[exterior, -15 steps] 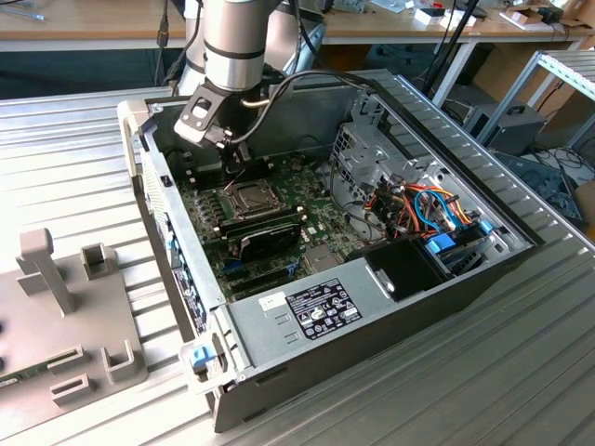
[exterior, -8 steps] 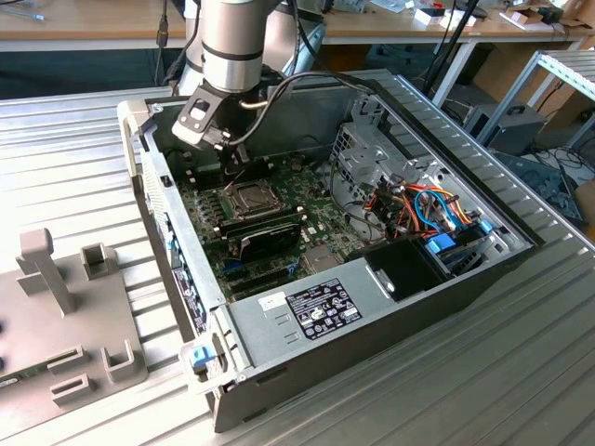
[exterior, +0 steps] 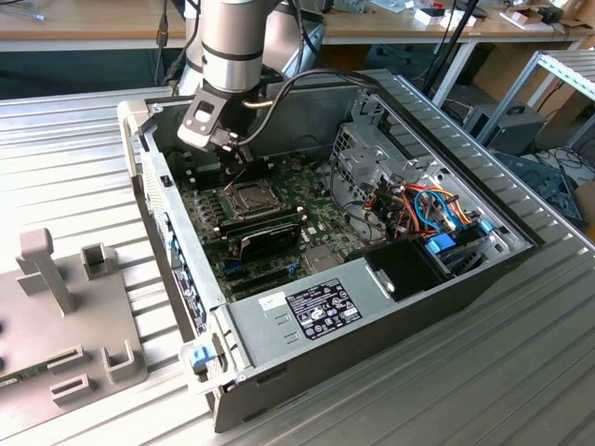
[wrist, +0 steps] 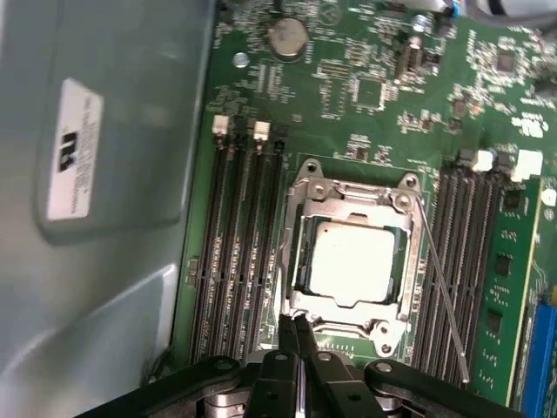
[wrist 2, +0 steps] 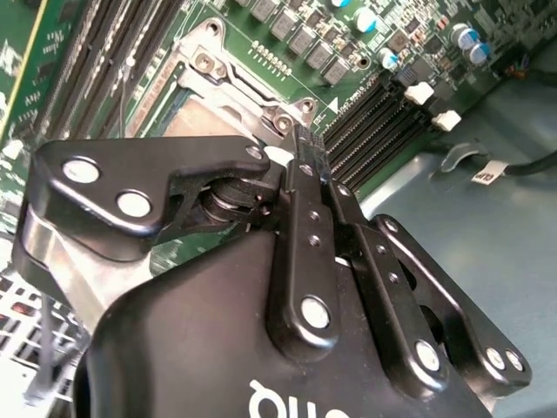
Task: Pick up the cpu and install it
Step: 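Install the first cpu locking lever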
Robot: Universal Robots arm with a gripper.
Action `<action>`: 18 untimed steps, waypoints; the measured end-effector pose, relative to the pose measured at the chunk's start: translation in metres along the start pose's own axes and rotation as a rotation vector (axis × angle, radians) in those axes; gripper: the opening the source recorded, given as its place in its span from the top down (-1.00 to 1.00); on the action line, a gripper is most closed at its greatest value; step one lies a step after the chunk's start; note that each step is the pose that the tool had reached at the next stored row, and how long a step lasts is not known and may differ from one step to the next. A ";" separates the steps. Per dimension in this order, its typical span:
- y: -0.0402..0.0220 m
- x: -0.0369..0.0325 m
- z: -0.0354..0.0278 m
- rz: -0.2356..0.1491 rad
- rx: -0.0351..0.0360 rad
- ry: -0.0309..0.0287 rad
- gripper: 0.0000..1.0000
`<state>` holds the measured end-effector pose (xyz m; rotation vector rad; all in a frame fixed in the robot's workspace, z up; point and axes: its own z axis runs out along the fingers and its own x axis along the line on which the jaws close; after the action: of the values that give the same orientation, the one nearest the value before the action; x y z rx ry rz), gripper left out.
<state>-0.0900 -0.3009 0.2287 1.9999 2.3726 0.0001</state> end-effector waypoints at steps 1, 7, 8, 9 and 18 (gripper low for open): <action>0.0000 0.0000 0.0000 -0.022 -0.0006 0.0005 0.79; 0.0000 0.0000 0.0000 -0.145 -0.0042 0.0036 0.79; 0.0000 0.0000 0.0000 -0.164 -0.0048 0.0041 0.79; 0.0000 0.0000 0.0000 -0.186 -0.0054 0.0046 0.79; 0.0000 0.0000 0.0001 -0.407 -0.0119 0.0101 0.79</action>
<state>-0.0900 -0.3009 0.2286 1.4795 2.7285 0.0121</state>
